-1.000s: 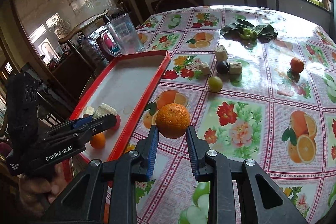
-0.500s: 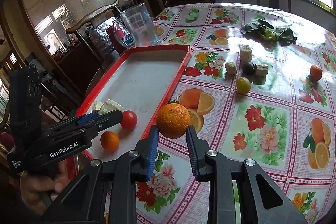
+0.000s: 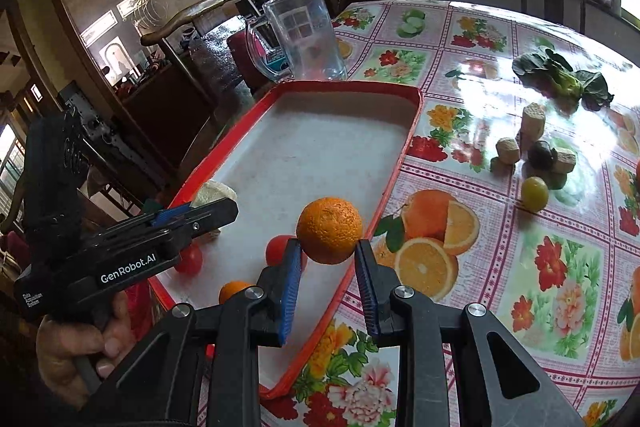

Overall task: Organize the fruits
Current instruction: 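Carry the orange in the right gripper and block in the left gripper over the tray, then open the right gripper to drop the orange while the left gripper drops the block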

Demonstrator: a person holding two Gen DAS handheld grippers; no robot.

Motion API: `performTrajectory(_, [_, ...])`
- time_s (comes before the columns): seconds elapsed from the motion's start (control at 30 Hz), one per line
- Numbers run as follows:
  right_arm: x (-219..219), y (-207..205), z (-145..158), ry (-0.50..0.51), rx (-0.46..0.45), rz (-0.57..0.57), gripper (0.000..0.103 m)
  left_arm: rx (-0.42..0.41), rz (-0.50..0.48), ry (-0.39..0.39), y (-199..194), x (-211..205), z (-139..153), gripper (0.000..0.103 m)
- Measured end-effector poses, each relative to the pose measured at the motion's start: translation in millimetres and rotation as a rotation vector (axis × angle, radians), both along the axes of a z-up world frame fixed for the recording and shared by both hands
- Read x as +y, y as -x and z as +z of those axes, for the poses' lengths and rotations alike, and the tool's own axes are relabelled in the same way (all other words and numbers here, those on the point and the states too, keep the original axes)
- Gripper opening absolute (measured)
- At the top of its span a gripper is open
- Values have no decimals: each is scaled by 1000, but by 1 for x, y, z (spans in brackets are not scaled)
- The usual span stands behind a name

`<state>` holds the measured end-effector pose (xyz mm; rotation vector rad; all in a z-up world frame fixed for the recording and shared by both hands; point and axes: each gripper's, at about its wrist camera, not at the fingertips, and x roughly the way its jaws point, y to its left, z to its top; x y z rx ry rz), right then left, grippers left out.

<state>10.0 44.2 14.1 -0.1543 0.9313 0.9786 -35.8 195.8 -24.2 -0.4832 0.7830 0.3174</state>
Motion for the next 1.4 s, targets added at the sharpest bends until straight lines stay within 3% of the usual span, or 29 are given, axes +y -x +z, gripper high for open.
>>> performTrajectory(0.37, [49, -9, -14, 42, 6, 65, 27, 39, 38, -20, -7, 28, -6, 33])
performTrajectory(0.87, [70, -23, -33, 106, 1, 77, 31, 124, 46, -66, -29, 41, -24, 33])
performTrajectory(1.0, [67, -22, -30, 93, 1, 72, 31, 131, 48, -56, -28, 43, -24, 35])
performTrajectory(1.13, [53, -19, -21, 63, 0, 57, 32, 117, 63, -46, -23, 43, -19, 54])
performTrajectory(1.4, [2, -20, -6, -7, 21, -16, 34, 96, 67, -49, -17, 31, -10, 54])
